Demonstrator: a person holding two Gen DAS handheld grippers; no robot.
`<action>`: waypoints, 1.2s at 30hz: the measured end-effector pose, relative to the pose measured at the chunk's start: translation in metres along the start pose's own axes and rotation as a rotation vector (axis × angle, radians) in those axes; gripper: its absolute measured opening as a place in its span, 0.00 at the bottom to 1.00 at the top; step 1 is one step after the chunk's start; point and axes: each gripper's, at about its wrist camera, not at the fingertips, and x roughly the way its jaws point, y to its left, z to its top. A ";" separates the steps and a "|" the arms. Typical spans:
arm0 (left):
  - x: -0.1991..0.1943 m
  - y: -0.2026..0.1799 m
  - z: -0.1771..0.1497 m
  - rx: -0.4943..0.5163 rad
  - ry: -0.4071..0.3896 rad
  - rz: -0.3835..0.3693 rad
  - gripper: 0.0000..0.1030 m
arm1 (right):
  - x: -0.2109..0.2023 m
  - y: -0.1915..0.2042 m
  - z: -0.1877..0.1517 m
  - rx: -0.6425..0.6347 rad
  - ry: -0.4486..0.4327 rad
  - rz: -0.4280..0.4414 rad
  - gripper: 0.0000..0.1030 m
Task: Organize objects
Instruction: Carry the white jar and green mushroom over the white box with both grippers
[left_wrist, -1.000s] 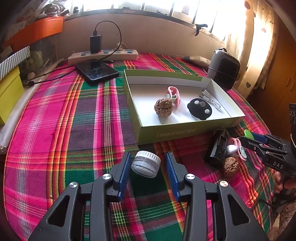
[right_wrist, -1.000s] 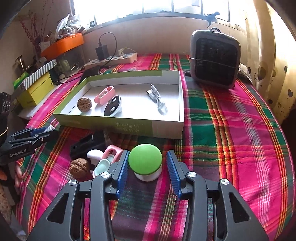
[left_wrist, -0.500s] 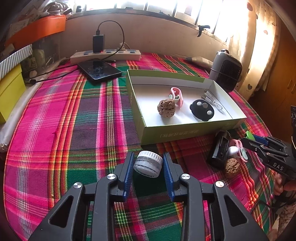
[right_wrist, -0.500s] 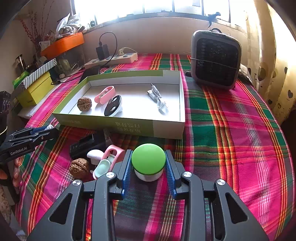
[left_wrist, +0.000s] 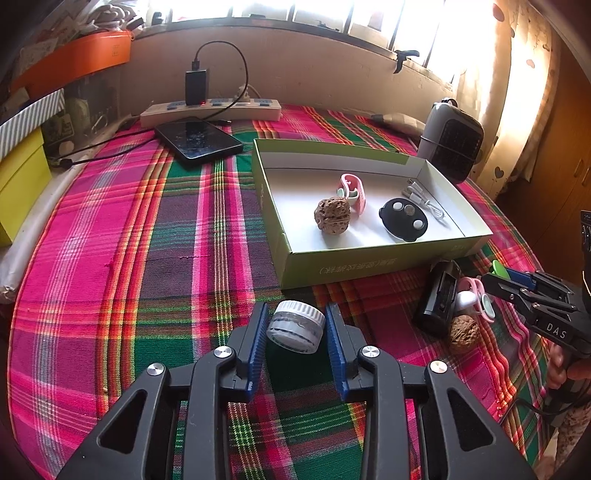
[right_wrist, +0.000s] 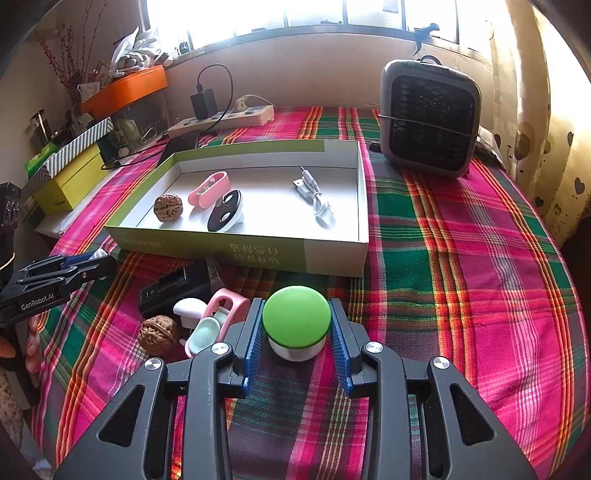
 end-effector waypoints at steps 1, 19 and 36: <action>0.000 0.000 0.000 0.000 -0.001 0.002 0.28 | 0.000 0.000 0.000 0.000 0.000 0.000 0.34; -0.022 -0.007 0.018 0.019 -0.038 -0.036 0.28 | -0.013 -0.002 0.011 0.006 -0.037 0.010 0.34; -0.003 -0.019 0.079 0.040 -0.062 -0.080 0.28 | -0.011 0.003 0.064 0.000 -0.077 0.058 0.34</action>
